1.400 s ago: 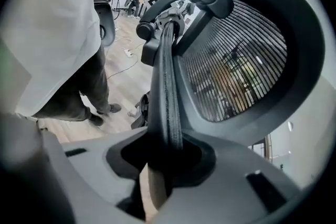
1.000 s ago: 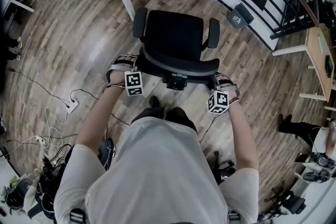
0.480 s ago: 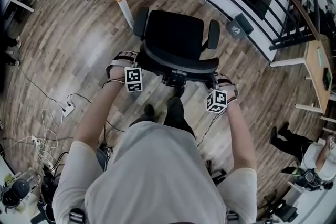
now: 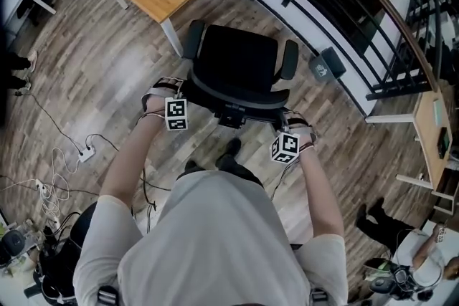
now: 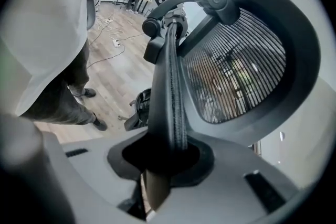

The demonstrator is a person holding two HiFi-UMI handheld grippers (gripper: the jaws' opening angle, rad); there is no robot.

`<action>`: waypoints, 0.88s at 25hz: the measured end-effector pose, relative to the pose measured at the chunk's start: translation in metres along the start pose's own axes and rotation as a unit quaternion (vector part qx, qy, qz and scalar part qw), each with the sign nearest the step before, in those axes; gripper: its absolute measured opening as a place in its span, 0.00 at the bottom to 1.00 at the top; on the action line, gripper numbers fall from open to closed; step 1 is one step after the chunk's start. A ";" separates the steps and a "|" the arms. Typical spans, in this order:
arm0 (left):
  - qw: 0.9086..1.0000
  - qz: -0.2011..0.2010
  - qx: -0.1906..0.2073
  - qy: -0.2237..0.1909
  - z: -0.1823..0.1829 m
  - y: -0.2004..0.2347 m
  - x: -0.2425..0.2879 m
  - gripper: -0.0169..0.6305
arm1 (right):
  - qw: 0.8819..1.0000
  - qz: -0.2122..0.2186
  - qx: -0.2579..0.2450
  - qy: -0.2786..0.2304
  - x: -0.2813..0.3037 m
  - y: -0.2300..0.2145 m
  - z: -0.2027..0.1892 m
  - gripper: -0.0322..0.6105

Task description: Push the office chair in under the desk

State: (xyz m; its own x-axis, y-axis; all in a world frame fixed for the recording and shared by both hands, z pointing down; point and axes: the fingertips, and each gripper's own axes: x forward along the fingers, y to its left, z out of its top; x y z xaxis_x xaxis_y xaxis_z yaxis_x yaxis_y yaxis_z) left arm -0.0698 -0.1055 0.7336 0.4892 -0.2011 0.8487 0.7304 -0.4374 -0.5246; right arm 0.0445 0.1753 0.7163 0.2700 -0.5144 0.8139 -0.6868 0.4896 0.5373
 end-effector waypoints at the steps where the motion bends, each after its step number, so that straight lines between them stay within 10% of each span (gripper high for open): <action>1: 1.000 0.001 -0.005 0.002 0.002 0.007 0.004 0.19 | 1.000 0.000 -0.005 -0.002 0.004 -0.009 -0.005 0.17; 22: 0.997 0.024 -0.065 0.024 0.037 0.128 0.081 0.20 | 0.998 0.002 -0.062 -0.011 0.081 -0.153 -0.087 0.16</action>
State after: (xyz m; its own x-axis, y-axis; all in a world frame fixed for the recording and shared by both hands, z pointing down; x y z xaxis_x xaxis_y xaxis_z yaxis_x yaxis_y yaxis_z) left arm 0.0807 -0.1452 0.7326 0.4959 -0.2651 0.8269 0.6375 -0.5354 -0.5540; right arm 0.2303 0.1198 0.7194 0.2520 -0.5268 0.8118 -0.5984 0.5744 0.5585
